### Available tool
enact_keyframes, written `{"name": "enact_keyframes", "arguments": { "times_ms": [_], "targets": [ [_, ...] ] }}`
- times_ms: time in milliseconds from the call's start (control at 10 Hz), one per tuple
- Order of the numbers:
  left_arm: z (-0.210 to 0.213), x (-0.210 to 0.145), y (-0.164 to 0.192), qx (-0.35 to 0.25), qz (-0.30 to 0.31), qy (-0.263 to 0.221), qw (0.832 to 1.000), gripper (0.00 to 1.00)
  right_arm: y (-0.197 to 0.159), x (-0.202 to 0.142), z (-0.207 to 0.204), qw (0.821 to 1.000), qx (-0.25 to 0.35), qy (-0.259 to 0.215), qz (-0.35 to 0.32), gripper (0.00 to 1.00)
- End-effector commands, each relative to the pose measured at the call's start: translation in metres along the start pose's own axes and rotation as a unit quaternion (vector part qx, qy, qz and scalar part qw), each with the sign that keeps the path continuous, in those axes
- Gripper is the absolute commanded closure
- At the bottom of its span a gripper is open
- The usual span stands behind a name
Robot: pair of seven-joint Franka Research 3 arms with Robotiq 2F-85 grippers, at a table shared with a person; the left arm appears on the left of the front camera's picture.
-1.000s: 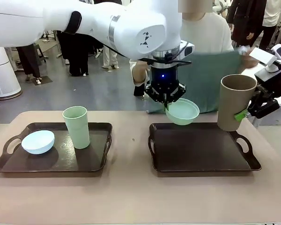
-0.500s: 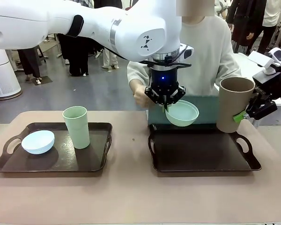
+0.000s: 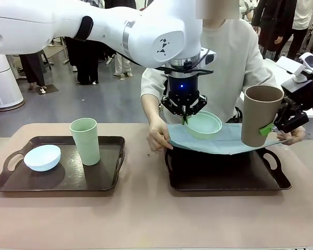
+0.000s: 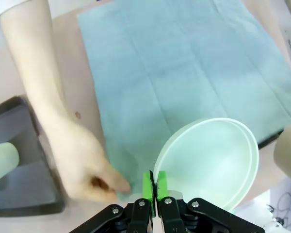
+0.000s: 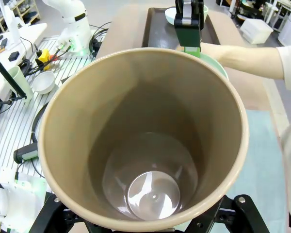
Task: Set up a tray with a mat and arrange the tableware.
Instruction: Place the Picnic Bowl and Reusable plastic cup back onto the Handle tray in front of the human's position.
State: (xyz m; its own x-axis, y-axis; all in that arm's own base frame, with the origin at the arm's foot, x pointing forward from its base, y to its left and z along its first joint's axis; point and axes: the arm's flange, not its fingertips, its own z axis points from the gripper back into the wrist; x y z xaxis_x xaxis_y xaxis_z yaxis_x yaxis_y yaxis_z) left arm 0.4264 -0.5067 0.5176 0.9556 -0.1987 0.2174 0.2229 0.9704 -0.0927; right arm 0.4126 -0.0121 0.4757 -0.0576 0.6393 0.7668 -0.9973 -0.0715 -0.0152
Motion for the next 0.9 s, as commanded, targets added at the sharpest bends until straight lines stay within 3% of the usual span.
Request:
{"name": "enact_keyframes", "arguments": {
  "times_ms": [0, 800],
  "targets": [
    [0.0017, -0.0003, 0.0011, -0.009, 0.001, 0.0, 1.0, 1.0, -0.0028, 0.0014, 0.0004, 1.0, -0.001, 0.007, 0.0, 0.77],
    [0.0017, -0.0003, 0.0011, -0.009, 0.001, 0.0, 1.0, 1.0, -0.0028, 0.0014, 0.0004, 1.0, -0.001, 0.007, 0.0, 0.77]
  ]
}}
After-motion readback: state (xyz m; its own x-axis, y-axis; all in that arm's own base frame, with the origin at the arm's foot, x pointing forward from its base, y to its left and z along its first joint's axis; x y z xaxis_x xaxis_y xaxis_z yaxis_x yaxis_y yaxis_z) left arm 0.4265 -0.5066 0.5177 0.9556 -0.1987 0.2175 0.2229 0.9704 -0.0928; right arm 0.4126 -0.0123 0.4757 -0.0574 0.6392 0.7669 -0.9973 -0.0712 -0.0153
